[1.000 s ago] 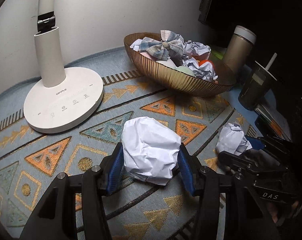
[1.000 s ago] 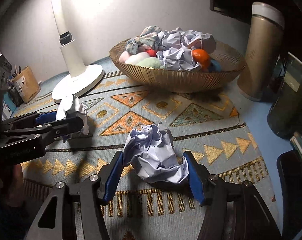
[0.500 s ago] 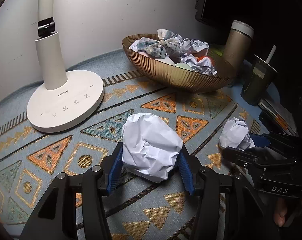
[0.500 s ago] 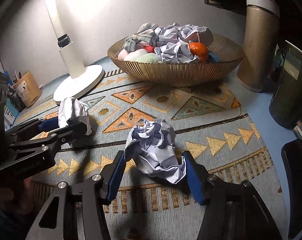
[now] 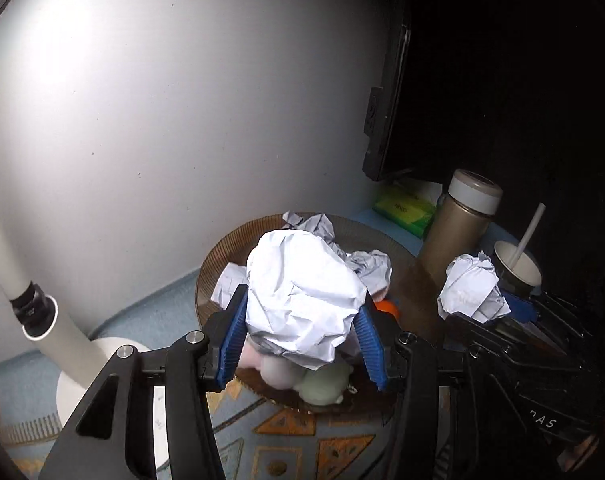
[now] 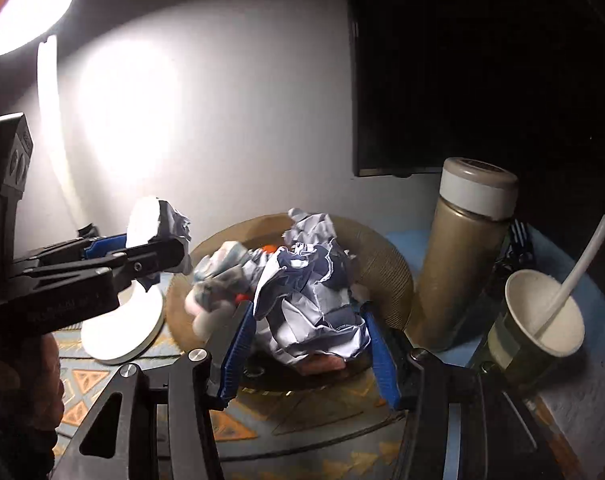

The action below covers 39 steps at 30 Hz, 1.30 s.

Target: Organize objects

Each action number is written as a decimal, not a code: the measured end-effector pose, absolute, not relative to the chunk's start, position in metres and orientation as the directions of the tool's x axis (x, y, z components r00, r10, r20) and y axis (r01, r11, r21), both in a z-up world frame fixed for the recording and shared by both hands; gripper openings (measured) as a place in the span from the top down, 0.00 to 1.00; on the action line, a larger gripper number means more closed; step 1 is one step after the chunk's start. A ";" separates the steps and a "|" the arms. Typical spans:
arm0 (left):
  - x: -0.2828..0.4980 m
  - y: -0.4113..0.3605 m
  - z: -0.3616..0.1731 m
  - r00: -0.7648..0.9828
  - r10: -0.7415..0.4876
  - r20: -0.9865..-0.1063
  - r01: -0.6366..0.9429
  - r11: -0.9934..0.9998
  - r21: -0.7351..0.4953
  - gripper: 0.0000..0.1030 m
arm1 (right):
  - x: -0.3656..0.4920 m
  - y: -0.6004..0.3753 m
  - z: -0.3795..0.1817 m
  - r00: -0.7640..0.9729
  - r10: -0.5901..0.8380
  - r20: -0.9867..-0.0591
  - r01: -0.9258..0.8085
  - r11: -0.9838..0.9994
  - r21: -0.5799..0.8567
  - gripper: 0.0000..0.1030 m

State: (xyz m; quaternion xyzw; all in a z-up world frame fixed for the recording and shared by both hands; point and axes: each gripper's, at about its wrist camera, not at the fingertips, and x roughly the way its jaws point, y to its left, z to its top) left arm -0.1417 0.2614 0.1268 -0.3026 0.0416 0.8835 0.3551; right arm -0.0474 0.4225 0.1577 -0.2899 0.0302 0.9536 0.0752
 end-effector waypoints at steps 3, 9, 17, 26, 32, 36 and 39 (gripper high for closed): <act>-0.174 0.277 0.129 -0.551 0.623 -0.555 -0.652 -0.737 -0.179 0.54 | -0.075 0.434 0.150 -0.797 0.153 -0.585 -0.195 -0.981 0.009 0.49; -0.207 0.302 0.122 -0.583 0.594 -0.554 -0.633 -0.760 -0.149 0.11 | -0.106 0.448 0.144 -0.789 0.174 -0.590 -0.223 -0.975 0.011 0.31; -0.182 0.256 0.123 -0.586 0.585 -0.561 -0.602 -0.777 -0.182 0.05 | -0.079 0.439 0.148 -0.800 0.176 -0.573 -0.218 -0.976 0.004 0.31; -0.090 0.139 0.141 -0.708 0.432 -0.559 -0.452 -0.885 -0.112 0.05 | -0.014 0.389 0.152 -0.810 0.054 -0.585 -0.147 -0.983 0.112 0.29; -0.040 0.065 0.114 -0.766 0.226 -0.602 -0.238 -0.969 -0.061 0.05 | -0.003 0.328 0.116 -0.741 -0.047 -0.669 -0.052 -0.990 0.128 0.29; -0.016 0.033 0.071 -0.753 0.139 -0.643 -0.118 -0.990 -0.077 0.05 | -0.007 0.297 0.084 -0.698 -0.061 -0.714 -0.003 -0.996 0.088 0.29; -0.018 0.032 0.034 -0.709 0.119 -0.695 -0.083 -0.993 -0.085 0.05 | -0.028 0.285 0.056 -0.654 -0.071 -0.754 0.034 -0.997 0.064 0.29</act>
